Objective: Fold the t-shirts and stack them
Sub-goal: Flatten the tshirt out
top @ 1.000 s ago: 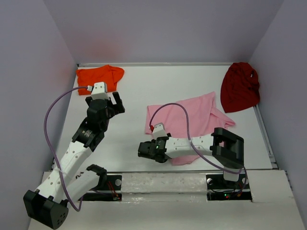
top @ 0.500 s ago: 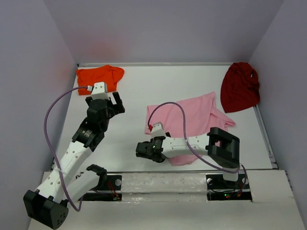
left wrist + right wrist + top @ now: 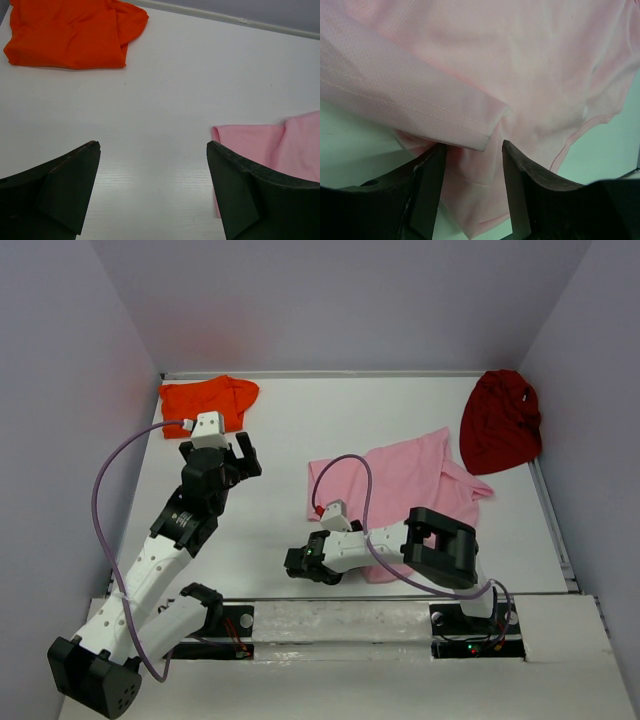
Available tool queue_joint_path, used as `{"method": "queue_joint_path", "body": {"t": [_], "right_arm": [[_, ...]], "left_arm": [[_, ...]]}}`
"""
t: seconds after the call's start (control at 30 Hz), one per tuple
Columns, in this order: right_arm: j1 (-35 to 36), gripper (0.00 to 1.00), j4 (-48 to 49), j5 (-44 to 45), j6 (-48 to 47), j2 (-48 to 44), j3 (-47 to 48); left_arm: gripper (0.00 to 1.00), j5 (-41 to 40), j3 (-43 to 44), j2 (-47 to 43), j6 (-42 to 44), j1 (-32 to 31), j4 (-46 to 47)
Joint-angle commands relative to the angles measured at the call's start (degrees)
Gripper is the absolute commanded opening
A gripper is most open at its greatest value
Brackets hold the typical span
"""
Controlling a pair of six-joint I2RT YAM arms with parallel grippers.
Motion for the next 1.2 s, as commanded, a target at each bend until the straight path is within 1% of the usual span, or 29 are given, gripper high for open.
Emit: {"method": "queue_joint_path", "body": {"t": [0.0, 0.23, 0.4, 0.57, 0.7, 0.93, 1.0, 1.03, 1.07, 1.17], "right_arm": [[-0.07, 0.54, -6.47, 3.56, 7.06, 1.20, 2.38], [-0.07, 0.54, -6.65, 3.64, 4.87, -5.03, 3.44], [-0.07, 0.54, -6.30, 4.52, 4.60, -7.15, 3.36], [-0.07, 0.54, -5.86, 4.87, 6.18, -4.52, 2.13], [-0.07, 0.54, -7.27, 5.32, 9.17, 0.13, 2.12], [-0.07, 0.53, -6.65, 5.40, 10.31, 1.64, 0.98], [-0.60, 0.45, -6.65, 5.58, 10.41, 1.46, 0.63], [-0.60, 0.36, -6.74, 5.84, 10.67, 1.64, 0.37], [-0.60, 0.31, -6.83, 5.84, 10.76, 1.64, 0.28], [-0.60, 0.23, -7.79, 6.10, 11.90, 1.72, -0.07]], "left_arm": [[0.97, -0.51, -0.33, -1.21, 0.02, -0.38, 1.50], [0.97, -0.69, -0.15, -1.03, 0.11, -0.29, 1.41], [0.97, -0.69, -0.15, -0.95, 0.11, -0.29, 1.50], [0.97, -0.42, -0.24, -1.03, 0.02, -0.47, 1.50], [0.97, -0.33, -0.33, -1.38, 0.02, -0.47, 1.58], [0.97, -0.51, -0.42, -1.47, 0.11, -0.91, 1.67], [0.97, -0.51, -0.33, -1.56, 0.20, -0.91, 1.67], [0.97, -0.42, -0.42, -1.65, 0.11, -0.99, 1.67], [0.97, -0.51, -0.42, -1.65, 0.11, -0.91, 1.58], [0.97, -0.51, -0.42, -1.74, 0.11, -1.00, 1.67]]}}
